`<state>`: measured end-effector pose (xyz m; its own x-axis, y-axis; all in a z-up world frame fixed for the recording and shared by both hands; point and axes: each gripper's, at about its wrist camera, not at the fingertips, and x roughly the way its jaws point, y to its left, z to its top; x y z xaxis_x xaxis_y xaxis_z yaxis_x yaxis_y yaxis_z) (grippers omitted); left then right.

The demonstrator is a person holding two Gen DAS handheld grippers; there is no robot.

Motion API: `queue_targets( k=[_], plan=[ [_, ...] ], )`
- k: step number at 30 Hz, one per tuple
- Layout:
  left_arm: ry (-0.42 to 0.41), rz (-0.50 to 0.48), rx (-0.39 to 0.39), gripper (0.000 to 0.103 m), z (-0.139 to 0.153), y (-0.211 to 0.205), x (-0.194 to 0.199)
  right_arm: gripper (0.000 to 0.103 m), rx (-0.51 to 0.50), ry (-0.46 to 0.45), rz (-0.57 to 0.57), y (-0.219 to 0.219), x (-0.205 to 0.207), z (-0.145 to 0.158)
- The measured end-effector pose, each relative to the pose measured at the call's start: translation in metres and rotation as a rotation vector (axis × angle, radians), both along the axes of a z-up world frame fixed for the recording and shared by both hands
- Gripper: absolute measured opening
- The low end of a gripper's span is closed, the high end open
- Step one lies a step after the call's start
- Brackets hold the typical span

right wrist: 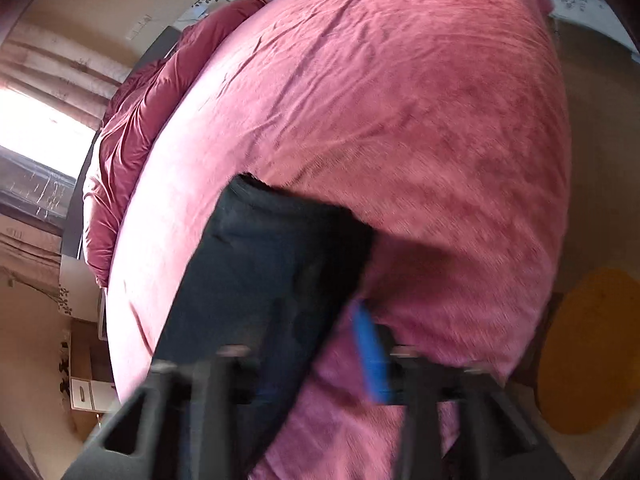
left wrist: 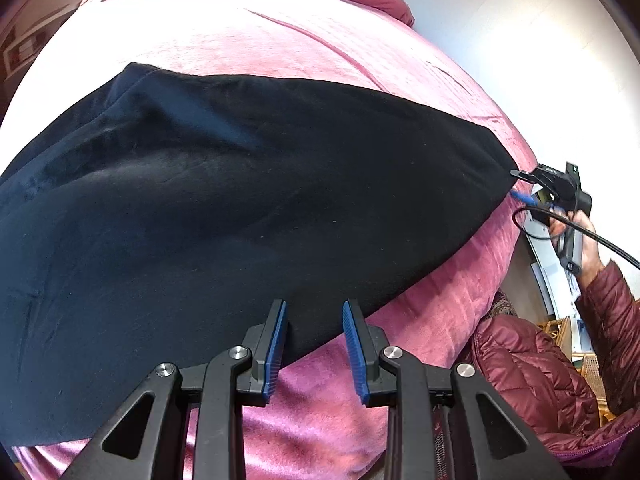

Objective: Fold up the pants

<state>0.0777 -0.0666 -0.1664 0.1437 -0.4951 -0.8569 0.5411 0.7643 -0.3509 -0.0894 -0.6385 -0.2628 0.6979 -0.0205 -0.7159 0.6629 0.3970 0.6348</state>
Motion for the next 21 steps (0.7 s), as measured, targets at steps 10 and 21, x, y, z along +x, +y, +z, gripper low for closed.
queue_targets(
  k=[10,21],
  plan=[
    [0.009,0.109,-0.011,0.029,-0.006,0.038,0.000,0.031,-0.042,0.049,0.001,-0.007,0.032,0.001],
    [-0.009,0.150,0.024,0.029,0.000,0.072,-0.001,0.024,-0.117,0.131,0.010,-0.003,0.026,0.008]
  ],
)
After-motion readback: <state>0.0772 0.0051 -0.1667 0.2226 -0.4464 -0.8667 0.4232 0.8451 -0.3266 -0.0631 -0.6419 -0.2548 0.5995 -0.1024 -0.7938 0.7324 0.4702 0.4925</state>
